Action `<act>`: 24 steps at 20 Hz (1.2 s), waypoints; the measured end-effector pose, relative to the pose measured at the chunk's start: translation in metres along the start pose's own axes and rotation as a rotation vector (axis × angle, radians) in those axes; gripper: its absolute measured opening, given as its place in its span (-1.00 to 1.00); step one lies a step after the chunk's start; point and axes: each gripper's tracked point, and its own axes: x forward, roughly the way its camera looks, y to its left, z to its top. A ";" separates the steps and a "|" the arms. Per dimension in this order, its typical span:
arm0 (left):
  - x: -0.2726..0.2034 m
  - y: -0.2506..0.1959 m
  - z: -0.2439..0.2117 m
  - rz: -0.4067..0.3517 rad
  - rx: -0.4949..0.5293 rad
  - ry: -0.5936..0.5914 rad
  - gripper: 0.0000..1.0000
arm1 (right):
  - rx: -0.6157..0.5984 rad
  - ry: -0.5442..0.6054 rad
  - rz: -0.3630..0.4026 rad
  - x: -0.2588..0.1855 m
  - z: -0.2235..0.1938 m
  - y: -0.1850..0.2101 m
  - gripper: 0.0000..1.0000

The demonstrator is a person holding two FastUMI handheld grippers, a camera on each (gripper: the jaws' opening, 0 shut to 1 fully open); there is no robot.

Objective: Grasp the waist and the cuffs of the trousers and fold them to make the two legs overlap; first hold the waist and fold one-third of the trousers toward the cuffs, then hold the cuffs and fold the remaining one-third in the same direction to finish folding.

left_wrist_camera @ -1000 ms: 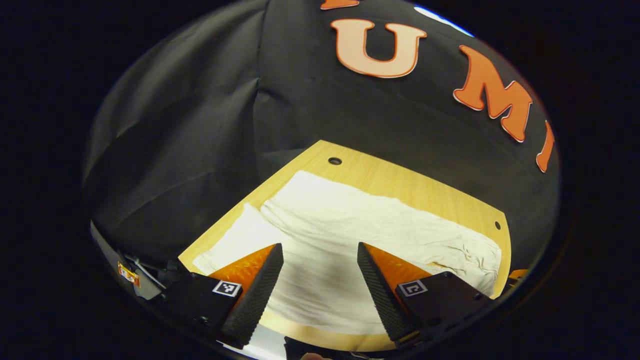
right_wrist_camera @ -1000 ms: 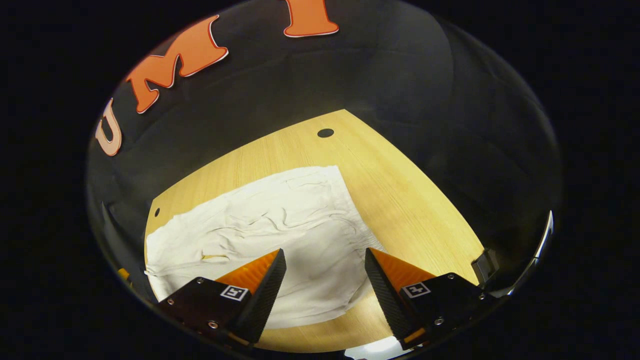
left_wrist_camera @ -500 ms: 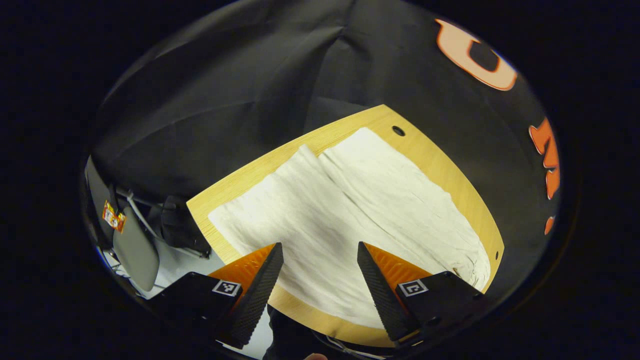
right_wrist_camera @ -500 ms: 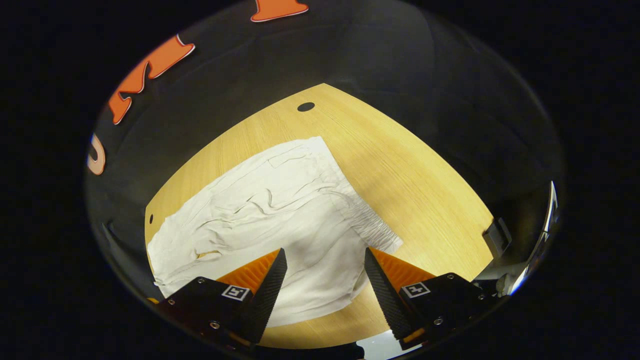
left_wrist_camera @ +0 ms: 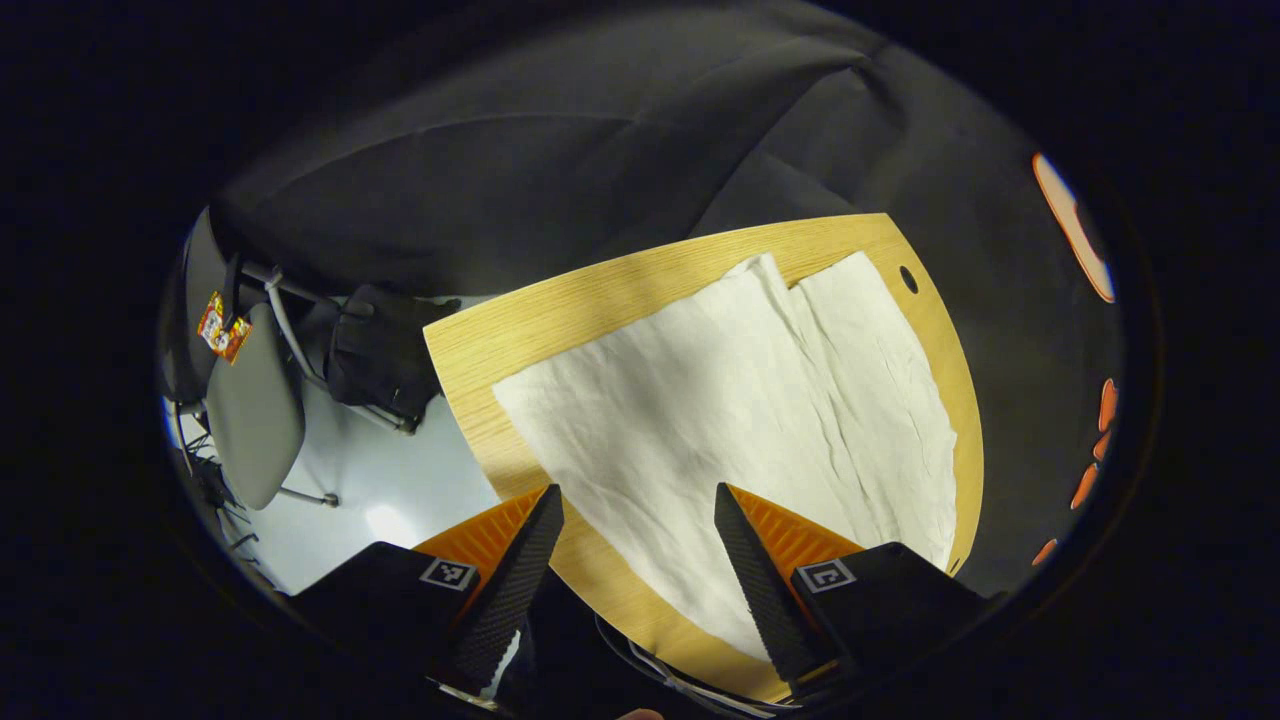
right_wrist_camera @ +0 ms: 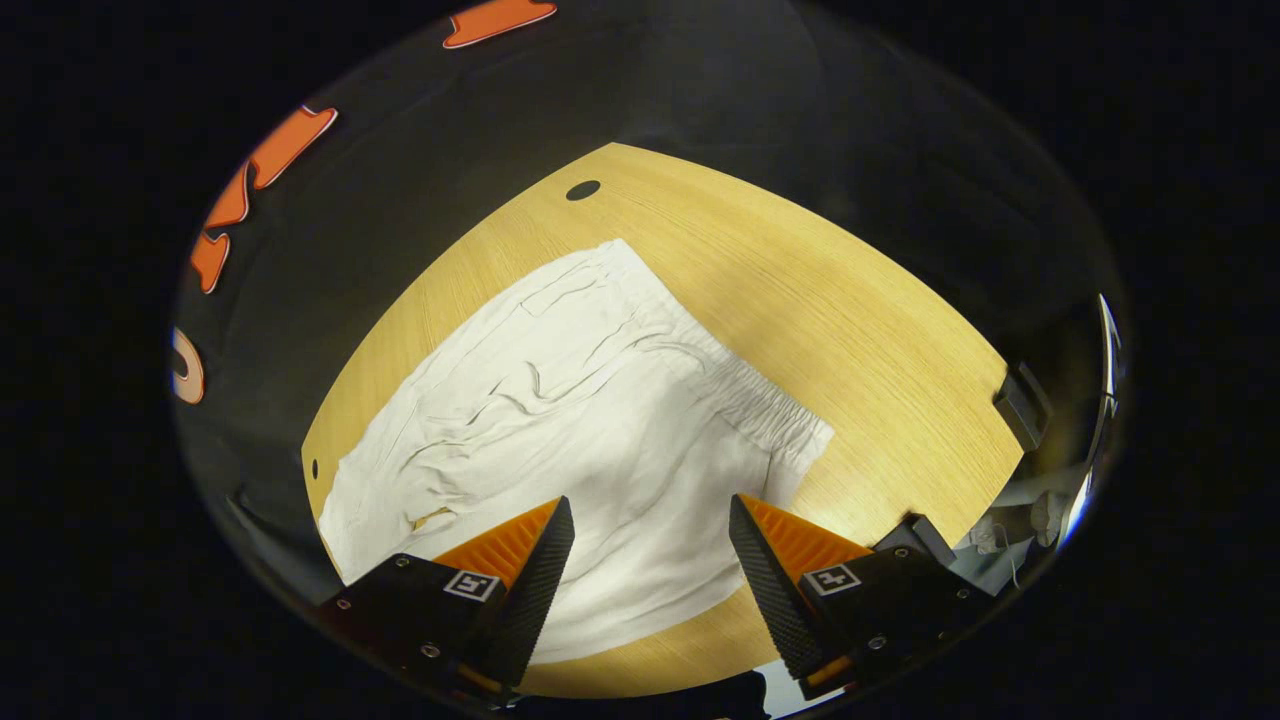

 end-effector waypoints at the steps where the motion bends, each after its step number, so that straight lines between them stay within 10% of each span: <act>1: 0.004 0.008 0.003 0.001 -0.009 0.006 1.00 | 0.000 0.000 -0.001 0.001 -0.002 0.000 0.89; 20: 0.036 0.025 0.054 -0.172 -0.141 0.002 0.99 | 0.100 -0.023 0.035 -0.001 0.011 -0.002 0.89; 24: 0.040 0.021 0.061 -0.218 -0.093 -0.008 0.27 | 0.131 -0.032 0.040 0.002 0.011 -0.013 0.89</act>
